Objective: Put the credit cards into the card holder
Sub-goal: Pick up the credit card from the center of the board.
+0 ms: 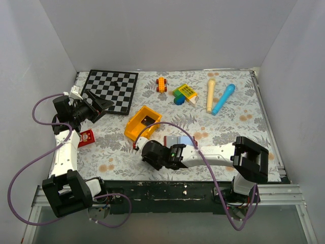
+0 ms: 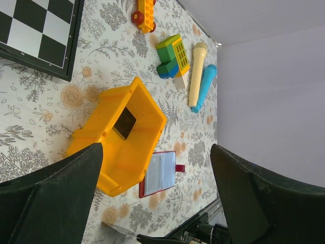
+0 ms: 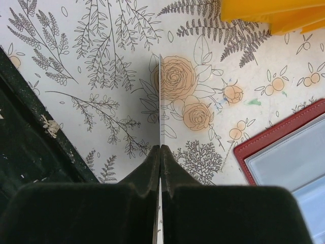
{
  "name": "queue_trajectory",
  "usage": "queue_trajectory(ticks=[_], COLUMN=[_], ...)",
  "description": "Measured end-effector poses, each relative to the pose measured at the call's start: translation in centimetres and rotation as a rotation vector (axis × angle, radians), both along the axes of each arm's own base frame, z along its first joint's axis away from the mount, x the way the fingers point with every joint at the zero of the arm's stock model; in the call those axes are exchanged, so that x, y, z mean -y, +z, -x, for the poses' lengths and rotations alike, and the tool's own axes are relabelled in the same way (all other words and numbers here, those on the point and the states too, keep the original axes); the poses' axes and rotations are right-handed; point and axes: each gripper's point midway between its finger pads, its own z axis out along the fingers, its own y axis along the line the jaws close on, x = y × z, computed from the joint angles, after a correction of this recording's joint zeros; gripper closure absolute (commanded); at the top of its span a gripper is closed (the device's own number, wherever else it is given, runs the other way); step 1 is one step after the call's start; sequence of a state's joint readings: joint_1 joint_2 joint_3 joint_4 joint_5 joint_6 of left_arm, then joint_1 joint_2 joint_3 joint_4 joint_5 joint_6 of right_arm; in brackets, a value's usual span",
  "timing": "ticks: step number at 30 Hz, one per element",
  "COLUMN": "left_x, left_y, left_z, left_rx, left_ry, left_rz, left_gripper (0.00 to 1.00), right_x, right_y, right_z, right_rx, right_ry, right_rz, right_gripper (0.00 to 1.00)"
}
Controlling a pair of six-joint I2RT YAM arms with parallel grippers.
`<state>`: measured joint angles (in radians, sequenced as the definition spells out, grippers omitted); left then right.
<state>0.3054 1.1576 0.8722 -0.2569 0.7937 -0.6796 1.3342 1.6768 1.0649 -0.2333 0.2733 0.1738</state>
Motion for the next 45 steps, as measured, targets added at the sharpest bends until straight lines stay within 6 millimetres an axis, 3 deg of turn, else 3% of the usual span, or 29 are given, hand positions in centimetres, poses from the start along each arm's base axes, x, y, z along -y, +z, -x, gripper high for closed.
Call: queue_trajectory(ticks=[28,29,30,38,45], left_x=[0.0,0.0,0.0,0.1,1.0], left_y=[0.0,0.0,0.0,0.0,-0.2], left_z=[0.0,0.0,0.0,0.1,0.2], left_rx=[0.003,0.003,0.003,0.01,0.019], left_ry=[-0.005,-0.005,-0.005,-0.013,-0.046], left_rz=[-0.003,-0.003,-0.003,-0.012,-0.038], left_gripper=[0.12,0.12,0.12,0.12,0.14], right_x=[-1.1,-1.1,-1.1,-0.2,3.1], right_y=[-0.3,-0.2,-0.2,-0.2,2.7], right_z=[-0.2,-0.2,-0.2,-1.1,-2.3], right_rx=[-0.004,-0.004,-0.004,-0.015,-0.104], right_ry=[-0.002,-0.003,-0.004,-0.049,-0.152], right_rz=[-0.023,-0.024,-0.024,-0.042,-0.202], right_gripper=[0.99,0.01,0.98,0.99,0.99])
